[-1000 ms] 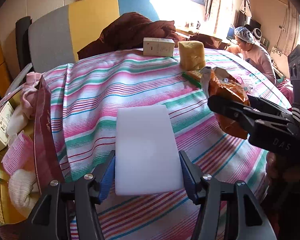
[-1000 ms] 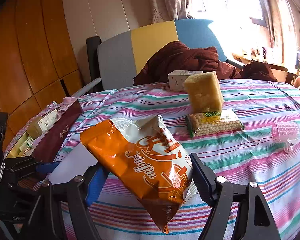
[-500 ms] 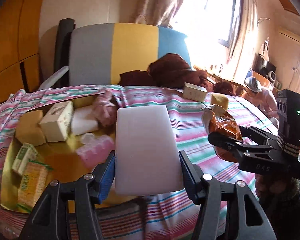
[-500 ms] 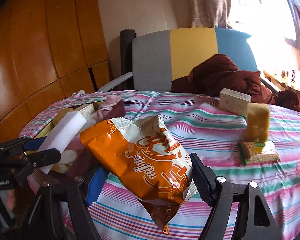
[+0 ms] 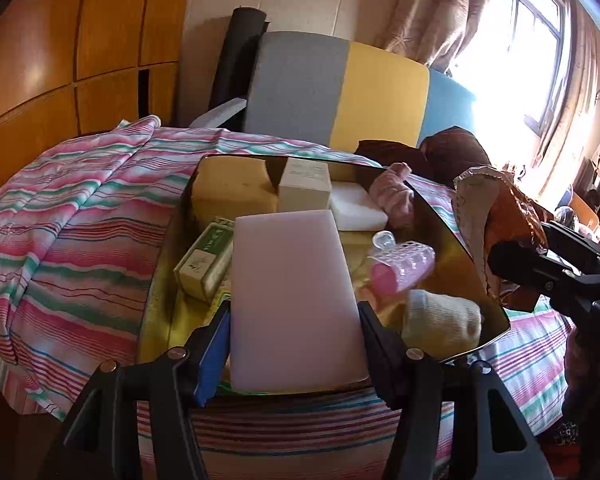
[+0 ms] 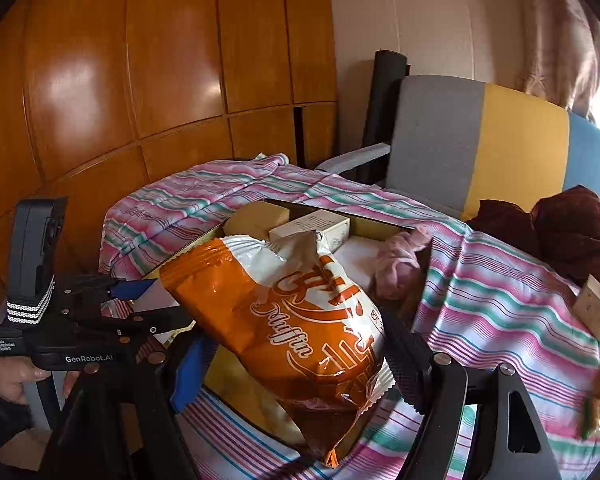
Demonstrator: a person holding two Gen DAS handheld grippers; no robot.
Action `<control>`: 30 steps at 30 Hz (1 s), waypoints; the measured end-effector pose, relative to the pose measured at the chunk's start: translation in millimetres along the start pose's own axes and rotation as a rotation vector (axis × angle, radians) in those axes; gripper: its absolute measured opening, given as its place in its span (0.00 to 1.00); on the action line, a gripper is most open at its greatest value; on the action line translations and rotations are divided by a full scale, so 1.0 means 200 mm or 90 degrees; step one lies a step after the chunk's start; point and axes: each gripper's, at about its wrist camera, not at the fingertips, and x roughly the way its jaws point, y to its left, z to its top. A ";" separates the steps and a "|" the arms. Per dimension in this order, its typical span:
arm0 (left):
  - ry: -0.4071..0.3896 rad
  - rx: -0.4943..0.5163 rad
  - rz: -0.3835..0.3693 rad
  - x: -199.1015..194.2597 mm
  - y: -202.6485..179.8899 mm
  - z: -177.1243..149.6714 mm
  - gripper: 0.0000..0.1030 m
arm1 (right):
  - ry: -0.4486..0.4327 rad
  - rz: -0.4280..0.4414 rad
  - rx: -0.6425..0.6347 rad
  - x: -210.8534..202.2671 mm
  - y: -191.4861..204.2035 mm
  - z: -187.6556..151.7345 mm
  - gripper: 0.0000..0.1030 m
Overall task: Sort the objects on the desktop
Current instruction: 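Carry the snack bag and white block toward the gold tray with both tools, then lower the snack bag and white block into the tray and open both tools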
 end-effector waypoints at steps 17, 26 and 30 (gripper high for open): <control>-0.047 -0.062 0.021 -0.06 0.27 0.02 0.59 | 0.114 0.073 -0.069 0.42 0.27 -0.03 0.81; -0.072 -0.048 0.024 -0.11 0.24 0.06 0.59 | 0.060 0.110 -0.010 0.29 0.19 -0.02 0.85; -0.057 -0.021 0.014 -0.09 0.20 0.07 0.59 | 0.044 0.090 0.005 0.23 0.16 -0.04 0.85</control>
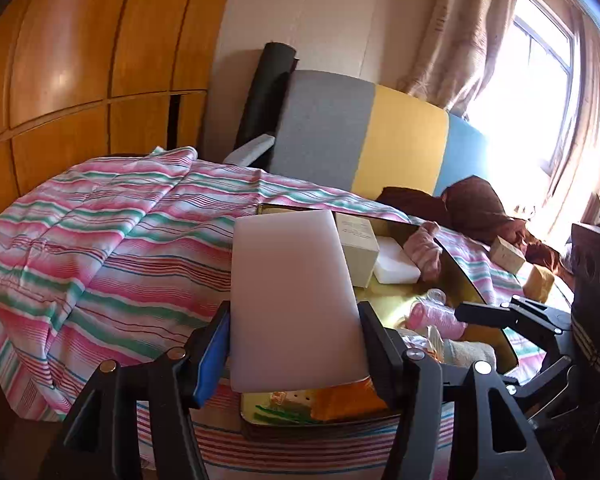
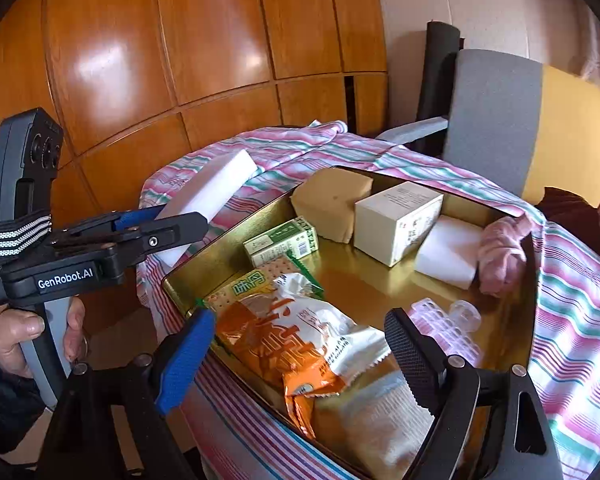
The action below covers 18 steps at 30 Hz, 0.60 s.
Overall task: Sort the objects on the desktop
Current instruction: 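Lower the snack bag and white block into the tray and open both tools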
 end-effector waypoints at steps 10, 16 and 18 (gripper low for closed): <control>0.100 0.089 -0.049 0.29 -0.12 0.08 0.60 | -0.029 -0.065 0.079 -0.18 -0.18 -0.13 0.85; 0.126 0.104 -0.050 0.33 -0.12 0.07 0.62 | -0.033 -0.094 0.125 -0.26 -0.29 -0.21 0.86; 0.126 0.104 -0.048 0.33 -0.11 0.07 0.65 | -0.036 -0.104 0.136 -0.28 -0.32 -0.24 0.86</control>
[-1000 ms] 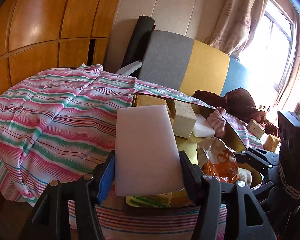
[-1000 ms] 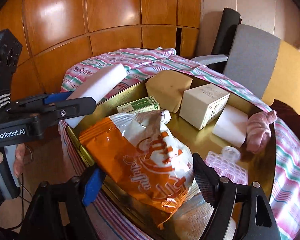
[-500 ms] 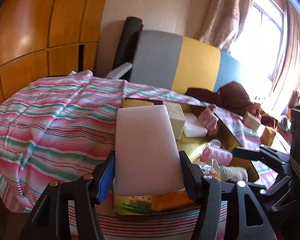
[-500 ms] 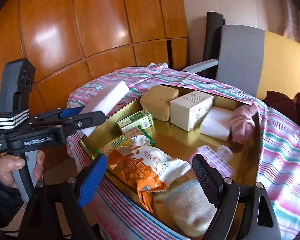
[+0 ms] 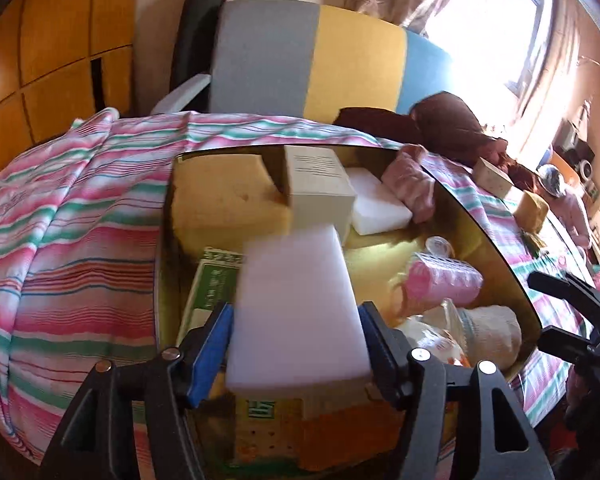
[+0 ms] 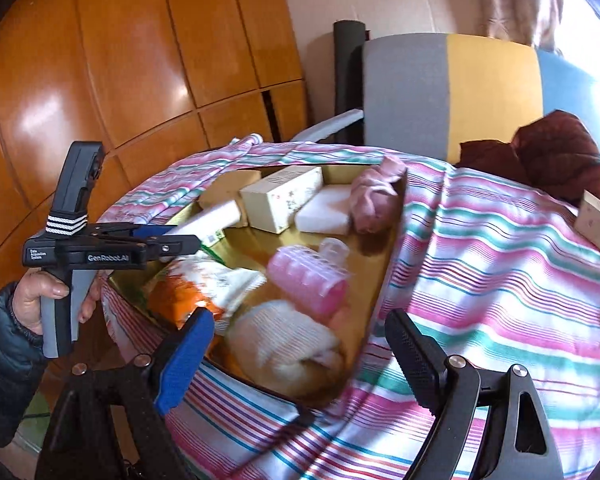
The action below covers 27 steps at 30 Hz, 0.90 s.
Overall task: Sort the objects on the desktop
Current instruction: 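Lower the snack bag and white block into the tray and open both tools, then move both tools back over the remaining items on the cloth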
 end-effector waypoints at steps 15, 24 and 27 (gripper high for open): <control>-0.029 0.020 0.022 -0.13 -0.06 0.00 0.66 | -0.027 -0.104 0.116 -0.22 -0.40 -0.17 0.87; -0.028 0.100 -0.079 -0.10 -0.48 0.15 0.66 | -0.070 -0.207 0.222 -0.44 -0.75 -0.32 0.89; -0.012 0.141 -0.123 -0.04 -0.70 0.21 0.66 | -0.084 -0.229 0.252 -0.49 -0.85 -0.37 0.89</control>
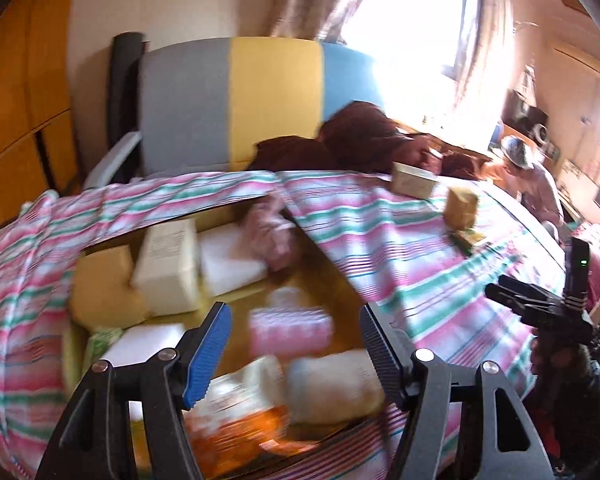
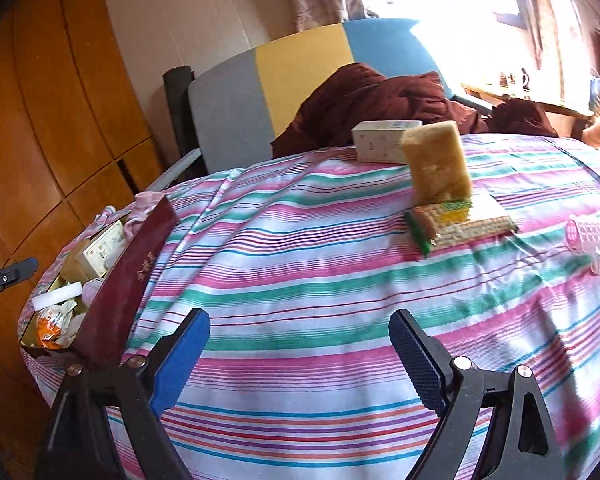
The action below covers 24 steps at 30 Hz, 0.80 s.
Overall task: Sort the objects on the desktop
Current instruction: 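Move both tools back over the remaining items on the cloth, then grasp the yellow sponge with the left tool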
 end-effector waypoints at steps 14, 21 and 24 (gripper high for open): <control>0.100 0.052 -0.206 0.58 -0.85 0.48 0.77 | -0.043 0.036 0.024 -0.02 -0.13 -0.05 0.91; 0.154 0.037 -0.228 0.94 -1.13 0.70 0.83 | -0.041 0.104 0.082 0.01 -0.22 -0.06 0.91; 0.156 0.050 -0.195 1.08 -1.21 0.76 0.85 | -0.045 0.132 0.098 0.02 -0.25 -0.07 0.91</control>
